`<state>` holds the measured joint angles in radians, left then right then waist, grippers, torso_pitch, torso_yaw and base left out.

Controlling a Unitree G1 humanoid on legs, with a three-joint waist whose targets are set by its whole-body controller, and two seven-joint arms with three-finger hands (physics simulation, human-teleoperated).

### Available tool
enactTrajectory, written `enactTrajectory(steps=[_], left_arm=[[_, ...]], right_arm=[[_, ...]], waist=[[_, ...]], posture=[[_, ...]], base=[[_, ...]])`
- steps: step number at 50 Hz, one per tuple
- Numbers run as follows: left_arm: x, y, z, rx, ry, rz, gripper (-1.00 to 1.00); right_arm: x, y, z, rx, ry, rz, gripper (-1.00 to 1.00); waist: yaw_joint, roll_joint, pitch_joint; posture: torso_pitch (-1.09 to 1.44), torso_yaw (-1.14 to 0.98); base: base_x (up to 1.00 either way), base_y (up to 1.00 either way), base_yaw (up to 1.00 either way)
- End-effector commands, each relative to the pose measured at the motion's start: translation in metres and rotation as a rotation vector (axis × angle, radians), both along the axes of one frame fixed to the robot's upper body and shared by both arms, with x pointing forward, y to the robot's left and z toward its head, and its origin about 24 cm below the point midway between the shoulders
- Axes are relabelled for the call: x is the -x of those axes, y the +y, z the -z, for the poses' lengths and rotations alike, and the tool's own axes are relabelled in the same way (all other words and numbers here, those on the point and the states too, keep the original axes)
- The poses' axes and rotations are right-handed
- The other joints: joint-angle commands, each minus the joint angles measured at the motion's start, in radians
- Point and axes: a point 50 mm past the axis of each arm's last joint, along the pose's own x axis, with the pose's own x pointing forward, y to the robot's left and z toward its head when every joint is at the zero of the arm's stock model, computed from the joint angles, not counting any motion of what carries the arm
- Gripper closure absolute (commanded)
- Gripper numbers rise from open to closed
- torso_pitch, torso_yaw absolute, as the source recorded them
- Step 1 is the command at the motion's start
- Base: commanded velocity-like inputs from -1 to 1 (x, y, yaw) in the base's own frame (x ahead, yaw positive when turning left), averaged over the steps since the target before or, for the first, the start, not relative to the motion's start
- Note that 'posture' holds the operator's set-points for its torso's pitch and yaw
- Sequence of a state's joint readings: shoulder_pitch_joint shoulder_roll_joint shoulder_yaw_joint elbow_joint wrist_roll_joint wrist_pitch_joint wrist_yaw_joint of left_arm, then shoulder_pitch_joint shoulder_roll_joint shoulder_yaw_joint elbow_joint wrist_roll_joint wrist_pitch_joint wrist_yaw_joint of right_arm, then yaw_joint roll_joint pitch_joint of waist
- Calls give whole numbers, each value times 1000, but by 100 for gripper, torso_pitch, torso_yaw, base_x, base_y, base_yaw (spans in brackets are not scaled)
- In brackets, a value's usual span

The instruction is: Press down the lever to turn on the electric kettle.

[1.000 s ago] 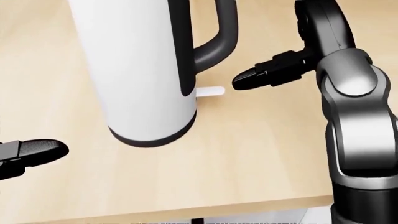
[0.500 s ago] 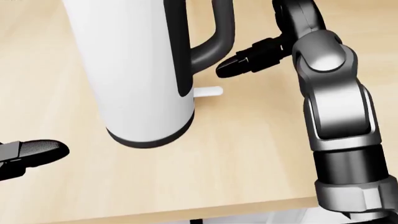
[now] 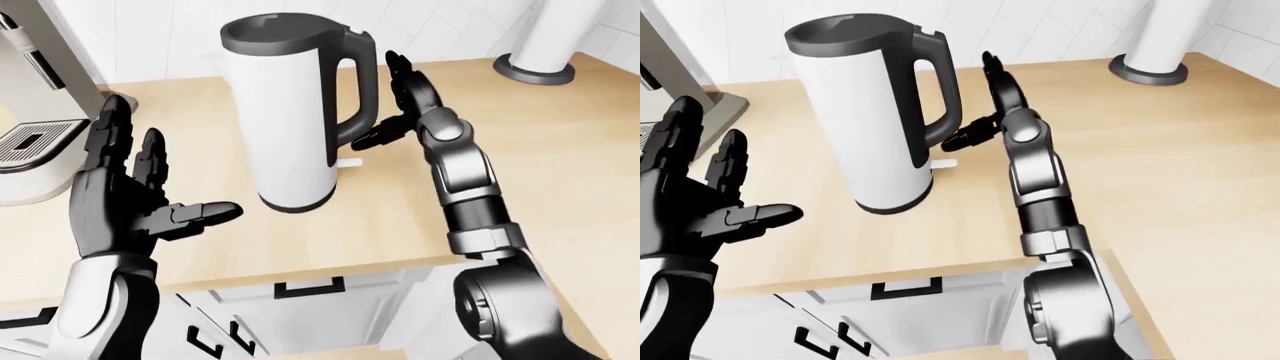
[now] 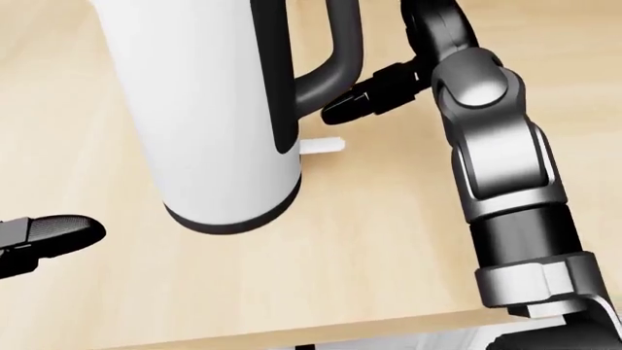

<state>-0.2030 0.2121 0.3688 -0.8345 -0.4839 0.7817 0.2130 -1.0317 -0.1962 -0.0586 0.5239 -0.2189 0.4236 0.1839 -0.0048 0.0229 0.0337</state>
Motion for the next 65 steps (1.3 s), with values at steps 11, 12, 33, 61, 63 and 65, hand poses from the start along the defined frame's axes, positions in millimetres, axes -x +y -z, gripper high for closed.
enactTrajectory(steps=[11,12,33,61,63,65], left_arm=[[5,0,-12,-15,-77,-2,-100],[5,0,-12,-14,-76,-2,-100],[5,1,-10,-14,-74,-3,-100],[6,2,-11,-8,-77,-3,-100],[6,2,-11,-8,-77,-3,-100],[6,2,-11,-8,-77,-3,-100]], right_arm=[[3,5,-14,-15,-99,-19,-100],[2,5,-12,-16,-96,-19,-100],[-15,6,-1,-2,-50,-23,-100],[-24,8,12,84,11,-7,-100],[-24,8,14,92,16,-4,-100],[-24,8,15,91,19,-7,-100]], waist=[[0,2,-25],[0,2,-25],[-2,5,-28],[-1,8,-30],[0,7,-31],[0,7,-31]], posture=[[0,0],[0,0],[0,0],[0,0],[0,0],[0,0]], base=[[0,0,0],[0,0,0],[0,0,0],[0,0,0],[0,0,0],[0,0,0]])
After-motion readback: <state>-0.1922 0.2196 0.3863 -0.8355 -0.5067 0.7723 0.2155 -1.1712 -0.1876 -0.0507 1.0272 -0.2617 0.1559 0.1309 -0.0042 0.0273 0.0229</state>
